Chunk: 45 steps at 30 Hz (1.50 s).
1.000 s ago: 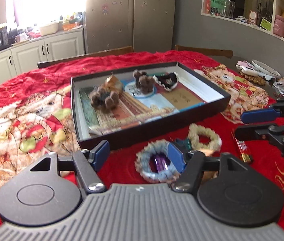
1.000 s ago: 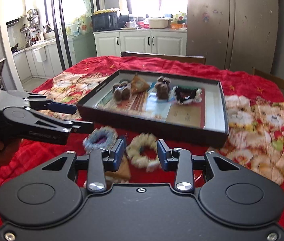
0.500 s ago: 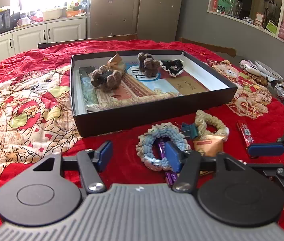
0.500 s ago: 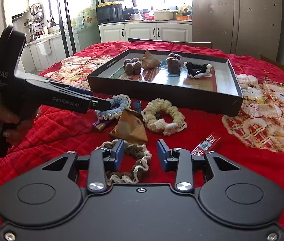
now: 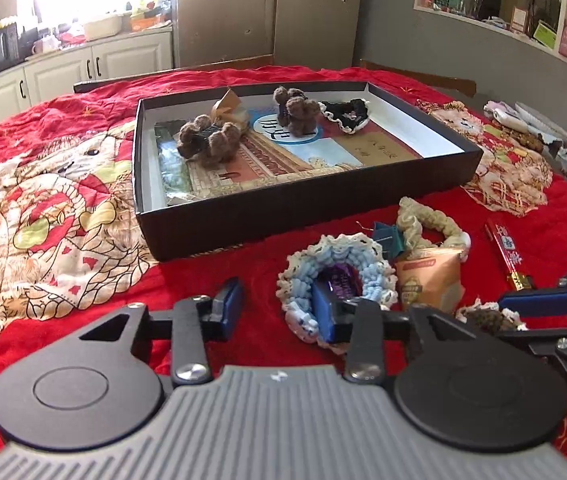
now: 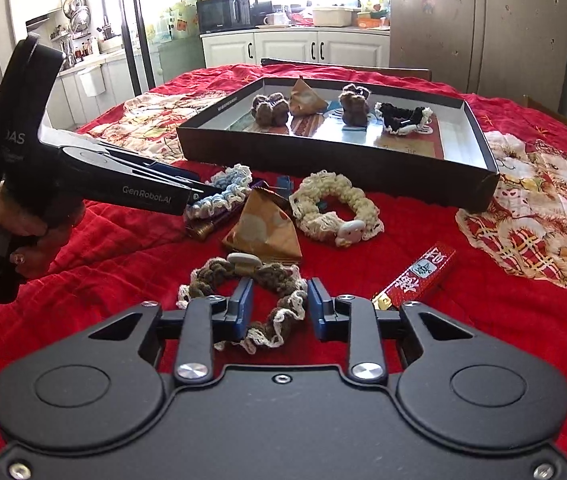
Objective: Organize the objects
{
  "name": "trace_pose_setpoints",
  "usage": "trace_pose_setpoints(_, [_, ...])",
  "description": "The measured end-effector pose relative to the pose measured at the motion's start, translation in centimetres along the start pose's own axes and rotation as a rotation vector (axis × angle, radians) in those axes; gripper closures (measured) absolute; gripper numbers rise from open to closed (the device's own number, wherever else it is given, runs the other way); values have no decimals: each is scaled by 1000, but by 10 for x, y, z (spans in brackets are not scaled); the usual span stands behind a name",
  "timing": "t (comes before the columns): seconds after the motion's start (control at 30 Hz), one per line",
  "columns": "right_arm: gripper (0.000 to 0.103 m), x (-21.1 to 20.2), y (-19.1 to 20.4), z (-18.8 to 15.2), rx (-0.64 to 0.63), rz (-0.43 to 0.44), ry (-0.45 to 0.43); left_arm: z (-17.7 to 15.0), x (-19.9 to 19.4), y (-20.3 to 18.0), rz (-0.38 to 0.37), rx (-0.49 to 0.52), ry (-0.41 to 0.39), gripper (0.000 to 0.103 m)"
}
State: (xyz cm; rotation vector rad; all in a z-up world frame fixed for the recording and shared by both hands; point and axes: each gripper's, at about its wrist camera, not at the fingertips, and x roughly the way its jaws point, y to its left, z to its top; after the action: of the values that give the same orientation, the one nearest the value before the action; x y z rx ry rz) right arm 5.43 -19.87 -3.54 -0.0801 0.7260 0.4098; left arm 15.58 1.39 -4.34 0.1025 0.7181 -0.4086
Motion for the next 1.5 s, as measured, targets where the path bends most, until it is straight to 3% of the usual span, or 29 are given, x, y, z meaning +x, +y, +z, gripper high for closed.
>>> trace_pose_setpoints(0.1, [78, 3, 0, -1, 1, -2, 9, -1, 0, -4, 9, 11, -7, 72])
trace_pose_setpoints(0.4, [82, 6, 1, -4, -9, -9, 17, -2, -1, -9, 3, 20, -14, 84])
trace_pose_setpoints(0.77, [89, 6, -1, -5, -14, -23, 8, -5, -4, -10, -1, 9, -17, 87])
trace_pose_setpoints(1.5, [92, -1, 1, -5, -18, -17, -21, -8, -25, -9, -22, -21, -31, 87])
